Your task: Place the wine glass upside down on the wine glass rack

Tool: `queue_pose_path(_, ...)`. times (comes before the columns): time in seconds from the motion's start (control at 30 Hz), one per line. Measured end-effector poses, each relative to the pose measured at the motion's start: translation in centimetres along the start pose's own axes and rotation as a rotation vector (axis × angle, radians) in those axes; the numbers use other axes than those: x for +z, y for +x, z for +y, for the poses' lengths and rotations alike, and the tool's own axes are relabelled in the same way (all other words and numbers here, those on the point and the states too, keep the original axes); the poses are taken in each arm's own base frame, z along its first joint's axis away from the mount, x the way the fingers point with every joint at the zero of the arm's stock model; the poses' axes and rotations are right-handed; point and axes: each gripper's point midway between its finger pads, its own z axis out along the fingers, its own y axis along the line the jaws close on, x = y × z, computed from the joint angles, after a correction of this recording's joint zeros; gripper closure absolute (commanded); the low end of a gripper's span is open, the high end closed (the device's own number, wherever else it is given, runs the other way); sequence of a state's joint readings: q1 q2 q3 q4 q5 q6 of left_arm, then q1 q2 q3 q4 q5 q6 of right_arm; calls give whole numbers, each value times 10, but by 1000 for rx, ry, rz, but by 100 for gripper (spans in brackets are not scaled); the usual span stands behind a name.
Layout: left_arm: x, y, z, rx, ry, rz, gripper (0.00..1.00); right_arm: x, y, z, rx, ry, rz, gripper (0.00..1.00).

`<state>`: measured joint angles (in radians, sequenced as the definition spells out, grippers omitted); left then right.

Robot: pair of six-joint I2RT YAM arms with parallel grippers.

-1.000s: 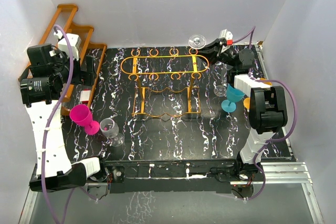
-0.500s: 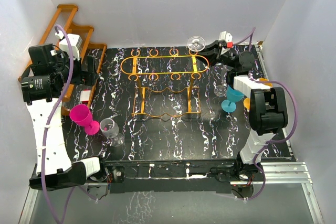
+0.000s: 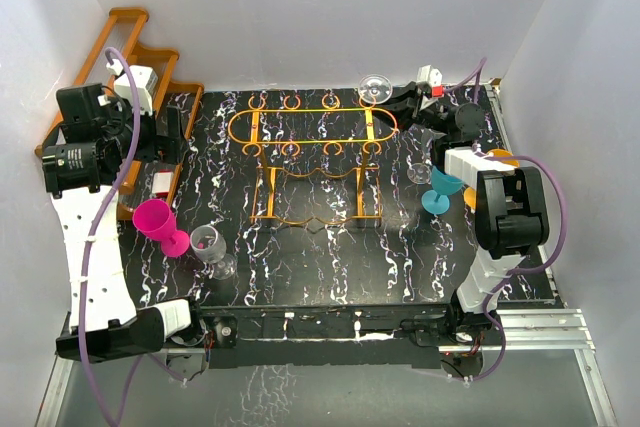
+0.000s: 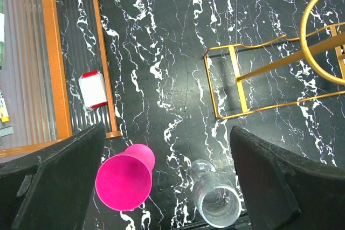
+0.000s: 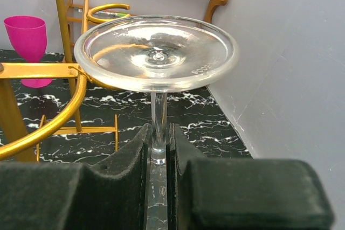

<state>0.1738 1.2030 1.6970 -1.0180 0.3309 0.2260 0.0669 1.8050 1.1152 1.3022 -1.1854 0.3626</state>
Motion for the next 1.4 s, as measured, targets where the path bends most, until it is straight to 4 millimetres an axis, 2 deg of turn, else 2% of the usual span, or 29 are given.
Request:
queue_pose_path(0.83,16,4,1,-21,28,40,3,5,-5,3,-75,-41,-18,92)
queue_pose_path(1.17,20,4,2,-29,32,45,3,12,-1,14,-90,-100,-13,92)
queue_pose_path(1.4,24,1,4,-28,31,41,3,12,-1,15,-99,-106,-14,92)
